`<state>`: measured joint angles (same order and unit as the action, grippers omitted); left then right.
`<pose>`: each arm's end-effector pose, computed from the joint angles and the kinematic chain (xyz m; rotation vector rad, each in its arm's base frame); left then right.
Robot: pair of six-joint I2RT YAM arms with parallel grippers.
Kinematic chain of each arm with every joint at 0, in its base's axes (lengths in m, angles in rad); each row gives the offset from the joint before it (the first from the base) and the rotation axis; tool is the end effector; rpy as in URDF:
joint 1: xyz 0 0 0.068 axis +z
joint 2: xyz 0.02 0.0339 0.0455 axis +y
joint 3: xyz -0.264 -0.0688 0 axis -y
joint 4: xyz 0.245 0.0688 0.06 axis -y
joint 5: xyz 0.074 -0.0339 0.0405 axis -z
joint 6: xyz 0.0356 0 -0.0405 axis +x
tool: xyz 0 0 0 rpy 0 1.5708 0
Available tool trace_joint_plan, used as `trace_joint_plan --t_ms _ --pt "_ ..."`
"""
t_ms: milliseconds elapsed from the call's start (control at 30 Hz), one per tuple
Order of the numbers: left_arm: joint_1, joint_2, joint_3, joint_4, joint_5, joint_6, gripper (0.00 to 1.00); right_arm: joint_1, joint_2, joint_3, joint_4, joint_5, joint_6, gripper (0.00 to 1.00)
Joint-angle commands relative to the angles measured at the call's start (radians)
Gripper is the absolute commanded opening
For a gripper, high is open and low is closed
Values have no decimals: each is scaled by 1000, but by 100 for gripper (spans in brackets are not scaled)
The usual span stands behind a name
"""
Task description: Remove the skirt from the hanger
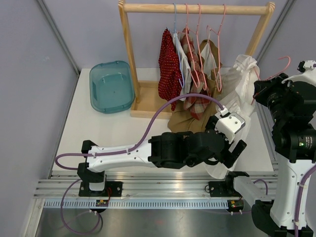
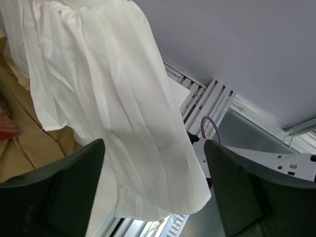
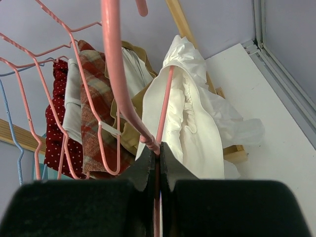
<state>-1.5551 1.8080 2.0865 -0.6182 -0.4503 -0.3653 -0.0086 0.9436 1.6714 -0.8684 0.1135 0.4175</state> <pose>0.0218 -0.4008 0.4598 0.8306 1.7906 -0.8731 0.1163 -0.0050 0.5197 0.4447 1.6561 0.2067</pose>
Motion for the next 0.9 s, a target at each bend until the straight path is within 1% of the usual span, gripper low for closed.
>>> trace_joint_plan --t_ms 0,67,100,133,200,300,333,400,433,500,533,600,633,667,733,767,800,833,867 --pt "-2 -6 -3 51 -82 -17 79 4 -5 39 54 -5 21 0" --pt "-2 7 1 48 -99 -14 67 2 -8 42 52 -5 24 0" --pt "-2 11 15 31 -106 -18 53 2 -9 44 52 -5 27 0" --pt "-2 16 20 25 -117 -20 49 2 -9 45 49 -5 30 0" --pt "-2 13 17 25 -122 -20 46 4 -8 48 45 -5 35 0" --pt "-2 8 0 37 -116 -21 47 4 -8 48 40 0 47 0" --pt "-2 7 -2 38 -104 -23 56 2 -11 47 42 -5 49 0" --pt "0 10 -8 57 -84 -18 61 4 -14 47 43 -9 58 0" --pt "-2 11 -11 58 -76 -18 66 2 -12 47 45 -11 60 0" --pt "0 16 -13 60 -76 -18 71 2 -11 51 45 -9 60 0" --pt "-2 20 -13 61 -76 -17 71 2 -12 53 43 -9 60 0" --pt "-2 25 -13 61 -79 -15 64 2 -12 59 42 -9 60 0" --pt "-2 30 -14 66 -83 -14 57 2 -12 59 40 -9 60 0" --pt "-2 33 -14 67 -85 -12 45 4 -12 59 40 -9 61 0" --pt "-2 39 -16 69 -94 -9 32 4 -12 57 40 -9 64 0" --pt "-2 40 -19 72 -97 -8 13 4 -15 56 40 -11 66 0" --pt "-2 40 -20 72 -102 -7 3 4 -14 51 42 -12 67 0" --pt "-3 42 -22 69 -113 -12 0 2 -12 51 46 -15 67 0" --pt "-3 42 -22 51 -114 -21 0 4 -12 48 48 -15 66 0"
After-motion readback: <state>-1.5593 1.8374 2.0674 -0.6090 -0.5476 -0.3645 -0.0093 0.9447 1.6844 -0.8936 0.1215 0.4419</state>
